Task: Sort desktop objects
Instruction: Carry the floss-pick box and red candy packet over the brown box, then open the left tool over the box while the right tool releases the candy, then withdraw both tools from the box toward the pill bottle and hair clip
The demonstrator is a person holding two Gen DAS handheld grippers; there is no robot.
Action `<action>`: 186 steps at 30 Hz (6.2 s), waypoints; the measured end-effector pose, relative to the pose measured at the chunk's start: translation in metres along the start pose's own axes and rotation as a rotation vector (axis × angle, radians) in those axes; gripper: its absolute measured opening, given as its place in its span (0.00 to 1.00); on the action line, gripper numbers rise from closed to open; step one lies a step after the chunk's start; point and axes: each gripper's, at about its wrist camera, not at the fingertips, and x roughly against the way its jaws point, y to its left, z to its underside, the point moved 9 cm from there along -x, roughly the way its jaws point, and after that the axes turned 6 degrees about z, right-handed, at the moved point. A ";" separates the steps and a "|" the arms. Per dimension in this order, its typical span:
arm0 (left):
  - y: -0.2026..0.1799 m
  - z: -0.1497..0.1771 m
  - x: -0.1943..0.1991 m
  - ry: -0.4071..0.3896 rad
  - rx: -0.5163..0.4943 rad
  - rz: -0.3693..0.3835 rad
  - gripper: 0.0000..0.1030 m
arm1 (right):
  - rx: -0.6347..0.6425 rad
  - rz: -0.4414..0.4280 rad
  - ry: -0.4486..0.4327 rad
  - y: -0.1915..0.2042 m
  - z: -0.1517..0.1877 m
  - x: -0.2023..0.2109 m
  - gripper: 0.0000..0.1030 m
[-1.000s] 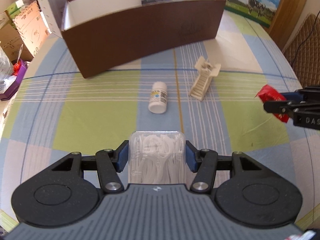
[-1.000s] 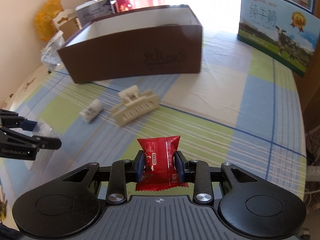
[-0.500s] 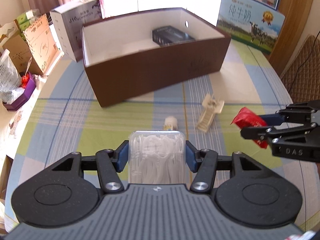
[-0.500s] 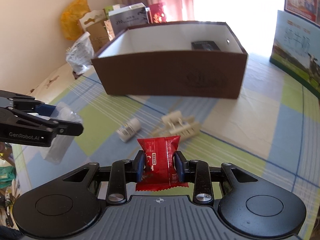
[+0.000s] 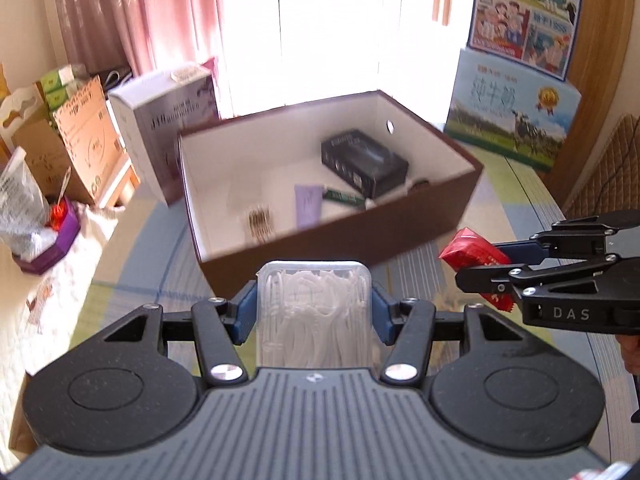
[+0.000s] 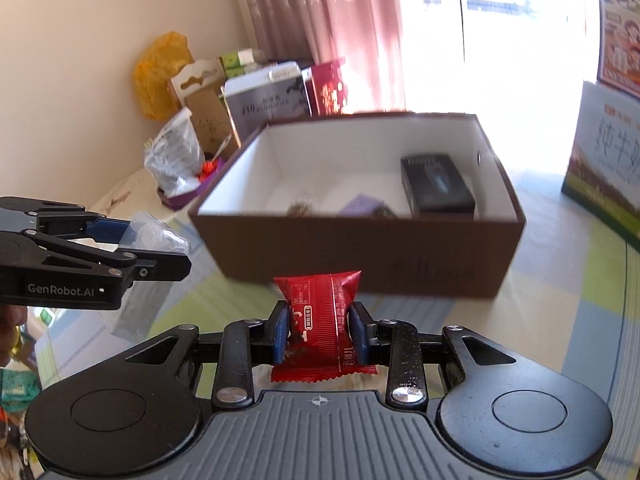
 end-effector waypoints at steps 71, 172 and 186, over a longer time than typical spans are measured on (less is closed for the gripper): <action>0.095 -0.142 -0.240 0.166 0.092 -0.058 0.77 | 0.036 0.056 0.143 -0.073 -0.137 -0.220 0.29; -0.034 0.056 0.009 0.189 0.129 -0.043 0.94 | -0.121 -0.001 0.058 0.000 0.048 0.049 0.98; -0.034 0.084 -0.006 0.259 0.140 -0.030 0.94 | -0.158 0.036 0.139 -0.004 0.079 0.040 0.98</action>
